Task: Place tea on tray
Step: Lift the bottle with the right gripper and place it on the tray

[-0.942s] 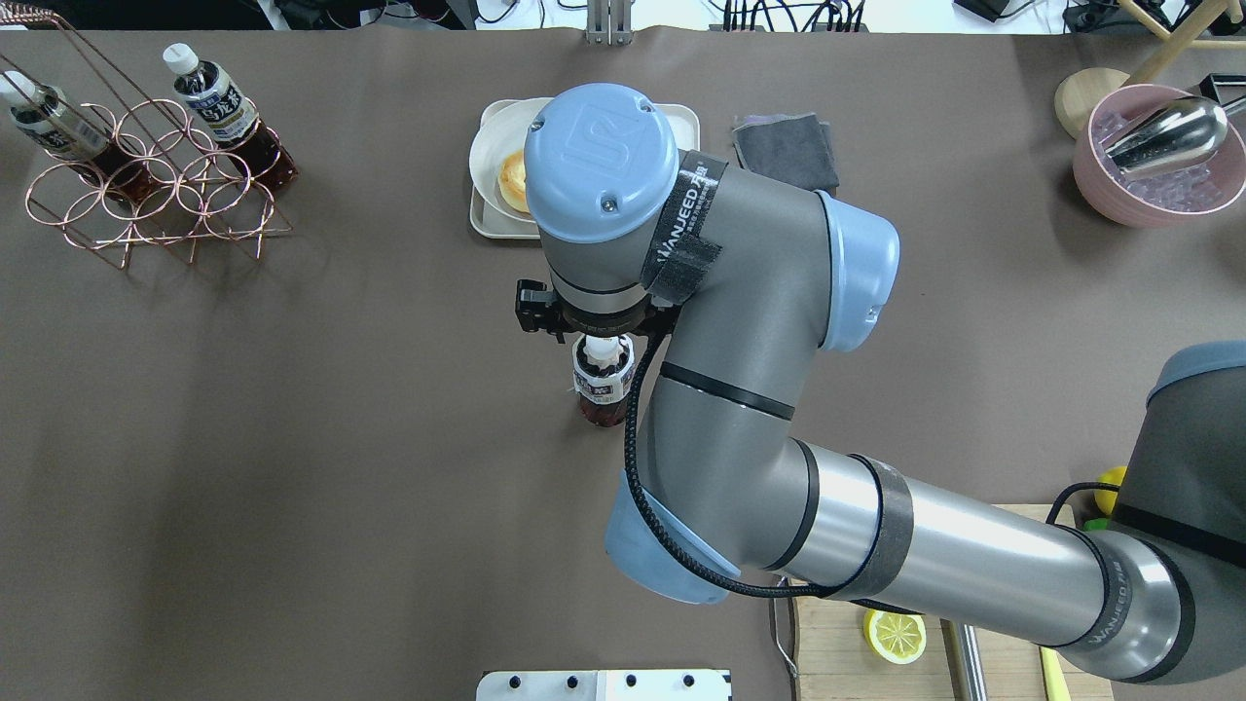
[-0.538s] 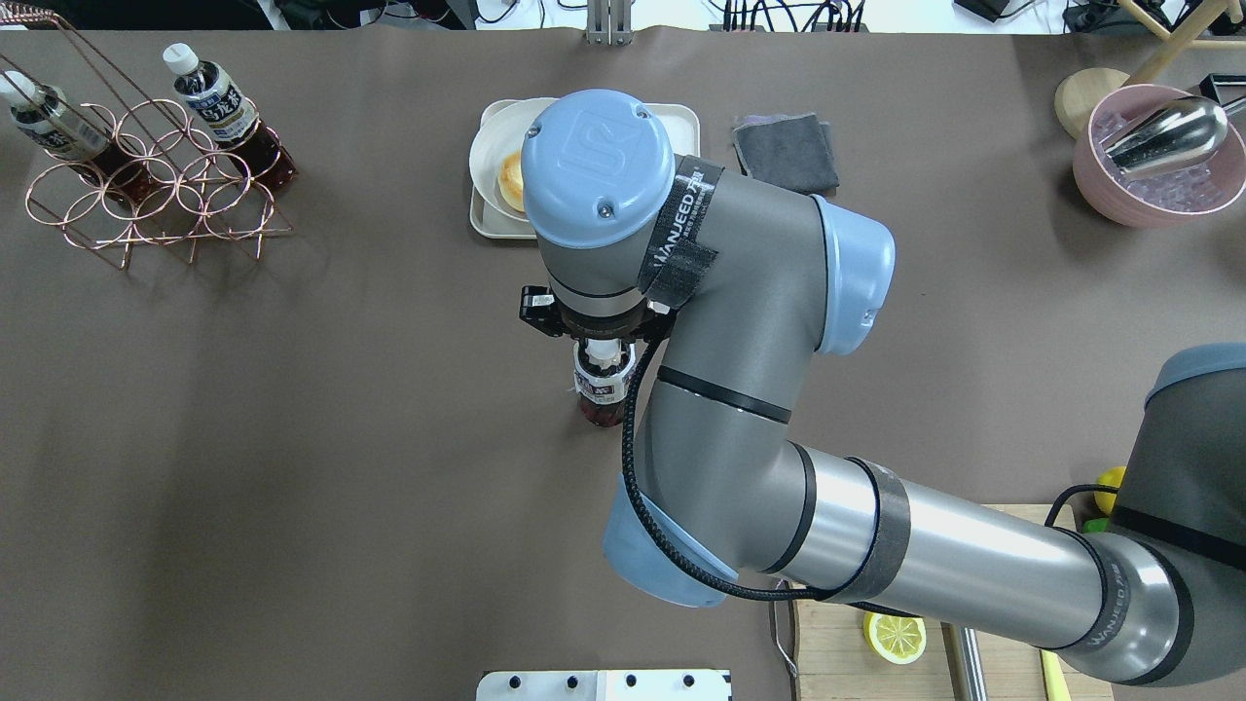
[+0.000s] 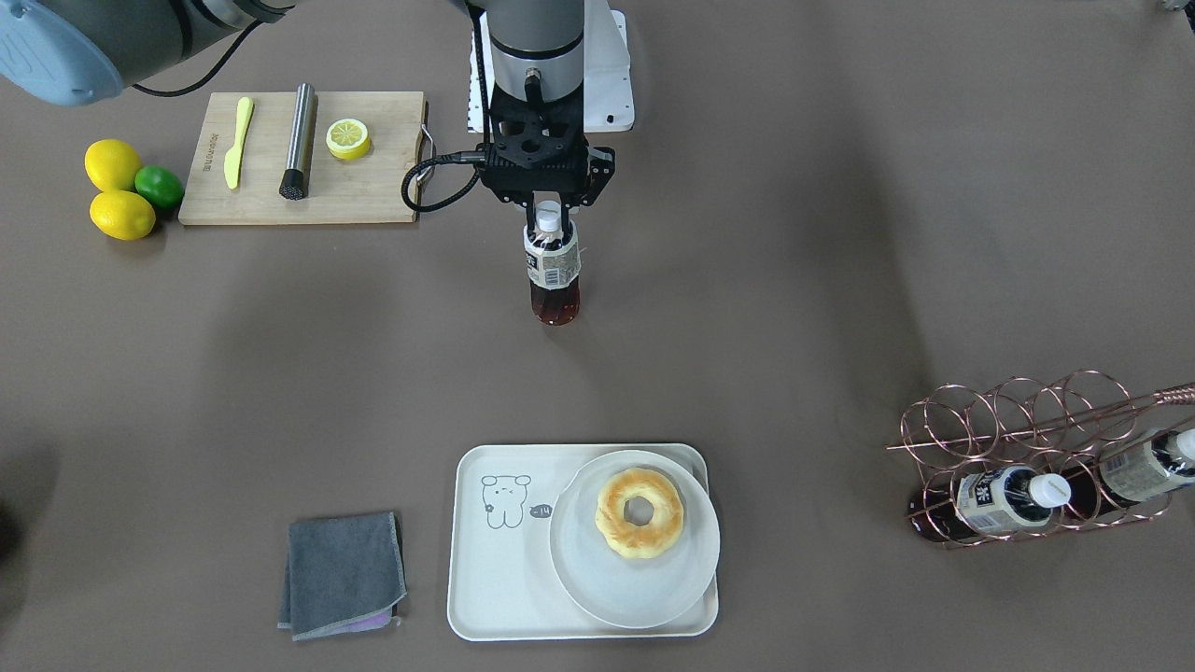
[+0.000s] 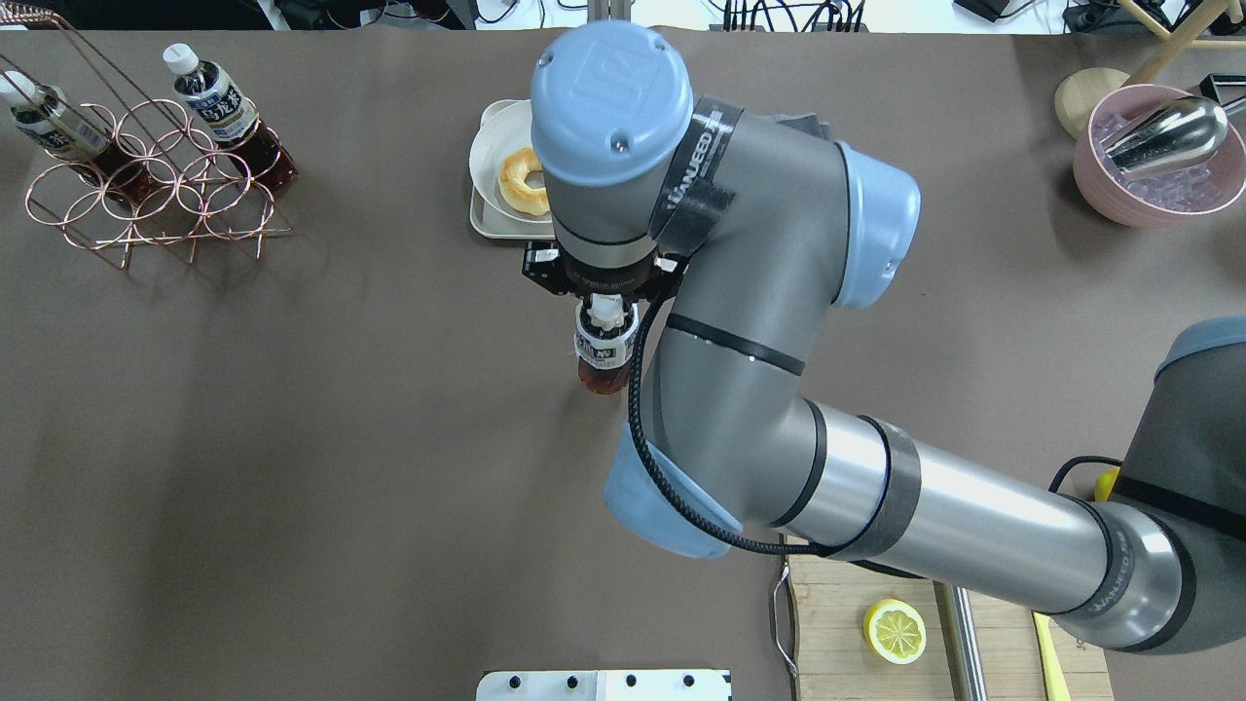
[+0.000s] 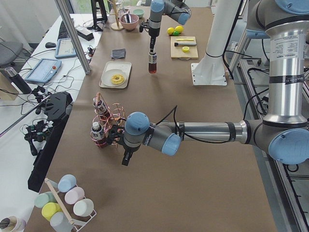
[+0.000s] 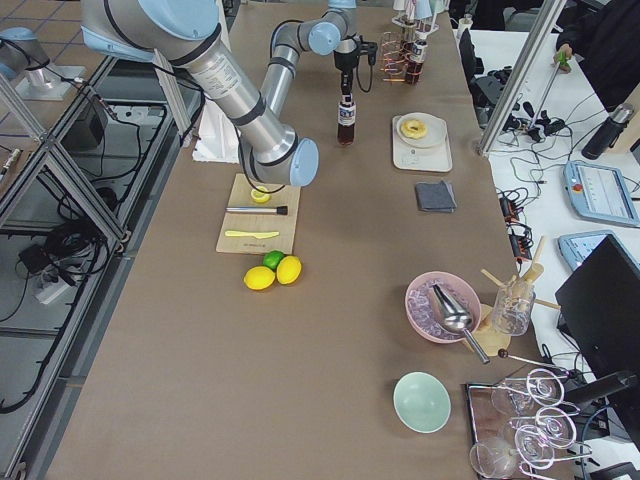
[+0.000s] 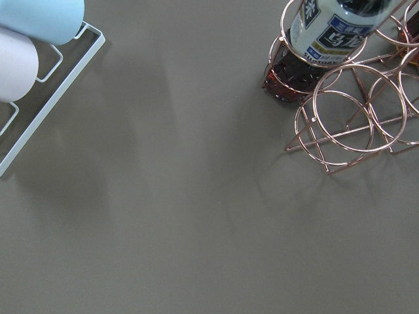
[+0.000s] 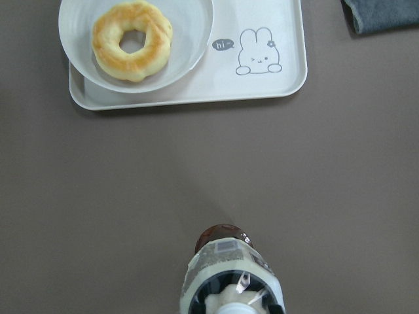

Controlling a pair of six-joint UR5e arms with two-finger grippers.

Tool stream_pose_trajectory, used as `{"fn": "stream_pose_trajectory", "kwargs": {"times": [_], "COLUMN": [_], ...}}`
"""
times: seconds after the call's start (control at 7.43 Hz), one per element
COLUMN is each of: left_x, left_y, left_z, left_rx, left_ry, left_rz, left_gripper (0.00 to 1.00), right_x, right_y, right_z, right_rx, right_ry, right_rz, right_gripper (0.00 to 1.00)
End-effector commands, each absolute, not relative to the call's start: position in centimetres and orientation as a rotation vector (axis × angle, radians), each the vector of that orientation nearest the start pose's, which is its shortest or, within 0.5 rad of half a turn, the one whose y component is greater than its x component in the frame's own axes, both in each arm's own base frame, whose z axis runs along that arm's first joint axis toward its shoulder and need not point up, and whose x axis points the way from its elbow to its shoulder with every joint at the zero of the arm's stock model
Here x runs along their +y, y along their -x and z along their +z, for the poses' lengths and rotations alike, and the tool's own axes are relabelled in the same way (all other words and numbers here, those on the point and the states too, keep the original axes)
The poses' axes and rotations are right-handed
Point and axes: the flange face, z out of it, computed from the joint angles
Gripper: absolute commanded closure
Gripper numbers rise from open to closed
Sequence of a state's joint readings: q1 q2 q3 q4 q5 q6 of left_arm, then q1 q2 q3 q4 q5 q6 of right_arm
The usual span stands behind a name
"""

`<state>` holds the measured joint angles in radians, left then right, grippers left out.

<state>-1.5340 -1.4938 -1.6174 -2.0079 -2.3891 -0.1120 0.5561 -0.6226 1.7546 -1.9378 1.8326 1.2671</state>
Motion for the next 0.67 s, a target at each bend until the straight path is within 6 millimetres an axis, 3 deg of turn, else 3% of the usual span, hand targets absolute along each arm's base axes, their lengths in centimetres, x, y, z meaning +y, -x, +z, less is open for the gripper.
{"fn": "stream_pose_trajectory", "kwargs": {"times": [0.0, 0.27, 0.54], "left_x": [-47.9, -47.9, -48.0], "left_y": [4.3, 4.3, 4.3], "left_z": [62.2, 62.2, 62.2], "left_rx": [0.835, 0.832, 0.832], "left_ry": [-0.322, -0.321, -0.321], "left_rz": [0.097, 0.095, 0.095], "left_gripper": [0.02, 0.02, 0.02], "right_x": [-49.3, -57.2, -63.7], "right_y": [44.2, 43.6, 42.5], "right_z": [3.2, 2.4, 4.6], "right_rx": [-0.813, -0.751, -0.754], "right_ry": [-0.086, -0.05, -0.075], "right_rz": [0.145, 0.143, 0.134], "right_gripper": [1.0, 1.0, 1.0]}}
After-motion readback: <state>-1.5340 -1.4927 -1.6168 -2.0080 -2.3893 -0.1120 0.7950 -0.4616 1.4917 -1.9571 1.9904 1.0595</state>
